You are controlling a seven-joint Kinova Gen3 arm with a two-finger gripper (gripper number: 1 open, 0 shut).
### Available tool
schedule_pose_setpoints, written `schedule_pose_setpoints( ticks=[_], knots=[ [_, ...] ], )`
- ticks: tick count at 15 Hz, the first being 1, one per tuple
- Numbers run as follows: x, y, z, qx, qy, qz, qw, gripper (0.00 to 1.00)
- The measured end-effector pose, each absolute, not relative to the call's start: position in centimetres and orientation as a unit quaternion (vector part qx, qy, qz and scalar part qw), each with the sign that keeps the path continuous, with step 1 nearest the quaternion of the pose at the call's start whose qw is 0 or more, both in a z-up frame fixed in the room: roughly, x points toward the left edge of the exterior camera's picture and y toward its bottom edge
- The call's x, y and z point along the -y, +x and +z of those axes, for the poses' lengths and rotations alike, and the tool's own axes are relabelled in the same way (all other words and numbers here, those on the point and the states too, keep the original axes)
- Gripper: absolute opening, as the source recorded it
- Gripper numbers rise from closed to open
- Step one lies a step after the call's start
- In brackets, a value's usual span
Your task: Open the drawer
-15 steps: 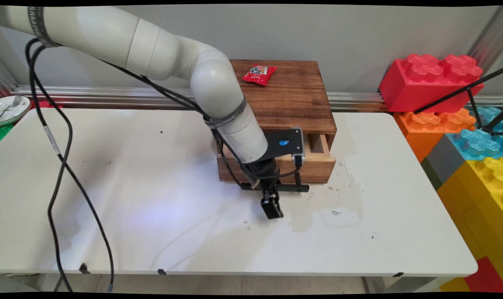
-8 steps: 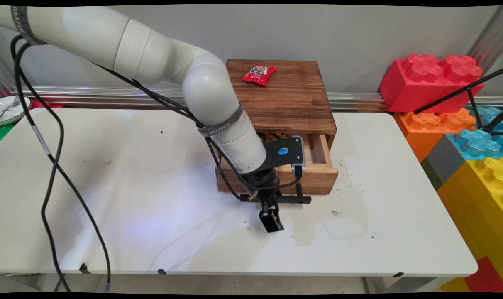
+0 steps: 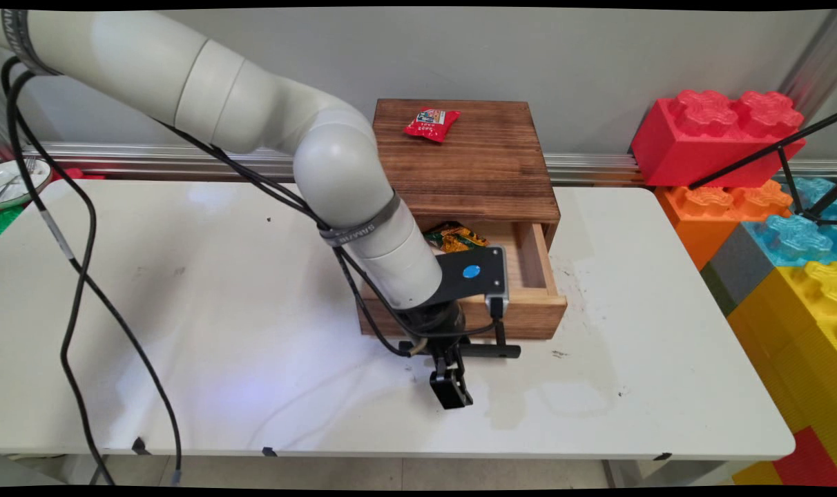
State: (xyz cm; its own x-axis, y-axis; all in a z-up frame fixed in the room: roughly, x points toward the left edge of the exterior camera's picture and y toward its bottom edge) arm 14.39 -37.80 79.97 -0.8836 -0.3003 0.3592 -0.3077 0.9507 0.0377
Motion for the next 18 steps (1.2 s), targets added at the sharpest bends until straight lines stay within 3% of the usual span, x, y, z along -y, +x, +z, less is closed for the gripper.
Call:
schedule_pose_setpoints(
  ticks=[18],
  knots=[
    [32.6, 13.6, 79.5, 0.97, 0.149, 0.028, 0.19, 1.0]
  ],
)
